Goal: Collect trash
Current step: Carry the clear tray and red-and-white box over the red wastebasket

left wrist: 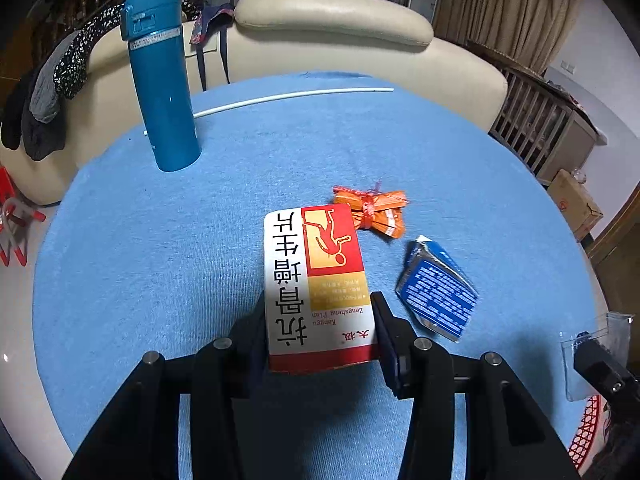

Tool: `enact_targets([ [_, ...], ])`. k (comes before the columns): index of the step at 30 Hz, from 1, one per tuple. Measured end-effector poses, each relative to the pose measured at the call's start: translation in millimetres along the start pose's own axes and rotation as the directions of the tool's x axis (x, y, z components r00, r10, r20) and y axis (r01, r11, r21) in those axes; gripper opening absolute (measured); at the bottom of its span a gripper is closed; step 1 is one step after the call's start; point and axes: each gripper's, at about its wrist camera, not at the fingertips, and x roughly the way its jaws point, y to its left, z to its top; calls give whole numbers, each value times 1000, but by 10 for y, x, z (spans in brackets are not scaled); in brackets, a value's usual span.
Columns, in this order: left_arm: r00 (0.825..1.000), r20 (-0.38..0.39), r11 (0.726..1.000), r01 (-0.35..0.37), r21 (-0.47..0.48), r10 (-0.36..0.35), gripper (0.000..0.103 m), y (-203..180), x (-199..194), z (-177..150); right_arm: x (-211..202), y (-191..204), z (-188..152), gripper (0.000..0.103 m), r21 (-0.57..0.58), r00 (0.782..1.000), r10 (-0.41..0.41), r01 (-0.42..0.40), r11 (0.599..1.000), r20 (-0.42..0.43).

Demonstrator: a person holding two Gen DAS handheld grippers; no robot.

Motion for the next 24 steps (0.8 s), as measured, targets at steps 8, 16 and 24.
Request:
enact_targets([
  [8, 1000, 21, 1000, 11, 26, -12, 49, -47, -207, -69, -152, 2, -63, 77, -4, 1000, -19, 19, 1000, 20],
  [16, 999, 30, 998, 22, 62, -24, 49, -191, -302, -106, -286, -72, -124, 77, 11, 999, -24, 24, 1000, 36],
  [24, 998, 36, 993, 42, 109, -46, 49, -413, -356, -107, -475, -200, -174, 77, 44, 997, -37, 34, 998, 67],
])
